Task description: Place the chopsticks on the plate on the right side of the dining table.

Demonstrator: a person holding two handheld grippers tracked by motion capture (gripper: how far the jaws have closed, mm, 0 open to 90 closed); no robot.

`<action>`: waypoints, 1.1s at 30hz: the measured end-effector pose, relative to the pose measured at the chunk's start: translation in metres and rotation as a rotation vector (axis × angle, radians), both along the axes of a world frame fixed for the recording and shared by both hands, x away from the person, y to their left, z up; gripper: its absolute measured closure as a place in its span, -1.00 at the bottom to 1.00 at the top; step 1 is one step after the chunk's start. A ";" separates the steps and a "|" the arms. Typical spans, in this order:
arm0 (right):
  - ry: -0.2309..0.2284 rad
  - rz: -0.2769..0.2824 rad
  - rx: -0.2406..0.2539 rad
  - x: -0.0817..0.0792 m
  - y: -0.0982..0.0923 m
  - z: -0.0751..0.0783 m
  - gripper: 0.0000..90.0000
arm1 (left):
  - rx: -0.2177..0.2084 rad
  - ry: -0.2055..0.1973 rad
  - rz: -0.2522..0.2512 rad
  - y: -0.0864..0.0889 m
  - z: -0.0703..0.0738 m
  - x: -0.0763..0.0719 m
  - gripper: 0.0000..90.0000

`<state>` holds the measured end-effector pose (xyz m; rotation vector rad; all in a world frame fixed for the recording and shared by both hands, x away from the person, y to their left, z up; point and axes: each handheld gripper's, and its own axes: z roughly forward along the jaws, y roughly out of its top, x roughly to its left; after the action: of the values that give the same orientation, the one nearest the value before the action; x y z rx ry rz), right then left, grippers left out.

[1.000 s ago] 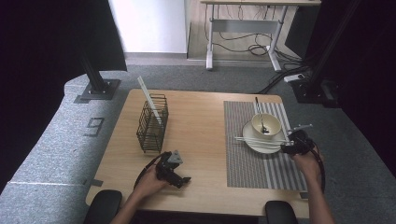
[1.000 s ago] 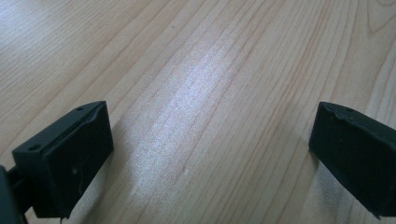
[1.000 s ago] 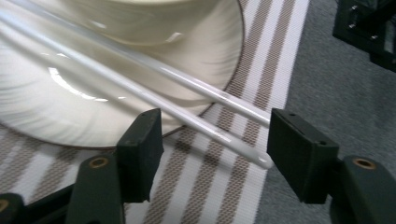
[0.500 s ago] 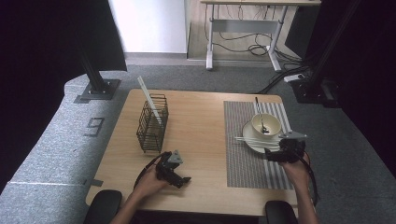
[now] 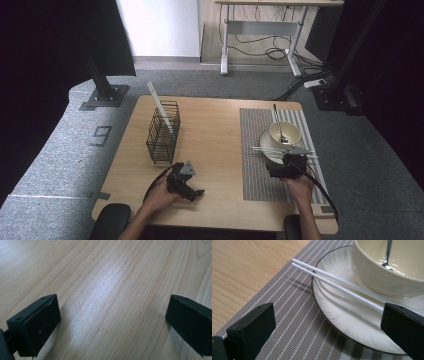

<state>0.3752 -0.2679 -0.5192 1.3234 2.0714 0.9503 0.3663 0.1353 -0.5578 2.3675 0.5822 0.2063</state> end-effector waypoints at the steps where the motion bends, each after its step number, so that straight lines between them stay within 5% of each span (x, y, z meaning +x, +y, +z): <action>1: 0.001 0.003 0.013 0.000 0.001 -0.003 -1.00 | 0.000 0.000 0.000 0.000 0.000 0.000 -1.00; 15: -0.047 0.022 -0.064 0.005 0.009 -0.027 -0.98 | 0.000 0.000 -0.010 -0.001 0.000 0.001 -1.00; 25: -0.044 0.009 -0.044 0.017 0.005 -0.031 -0.98 | 0.001 0.000 -0.014 -0.002 0.000 0.001 -1.00; 33: -0.047 0.007 -0.080 0.023 0.003 -0.034 -0.98 | -0.001 0.001 -0.014 -0.003 0.000 0.001 -1.00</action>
<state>0.3984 -0.2645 -0.5535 1.2420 2.0574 0.8837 0.3678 0.1326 -0.5578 2.3704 0.5662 0.1992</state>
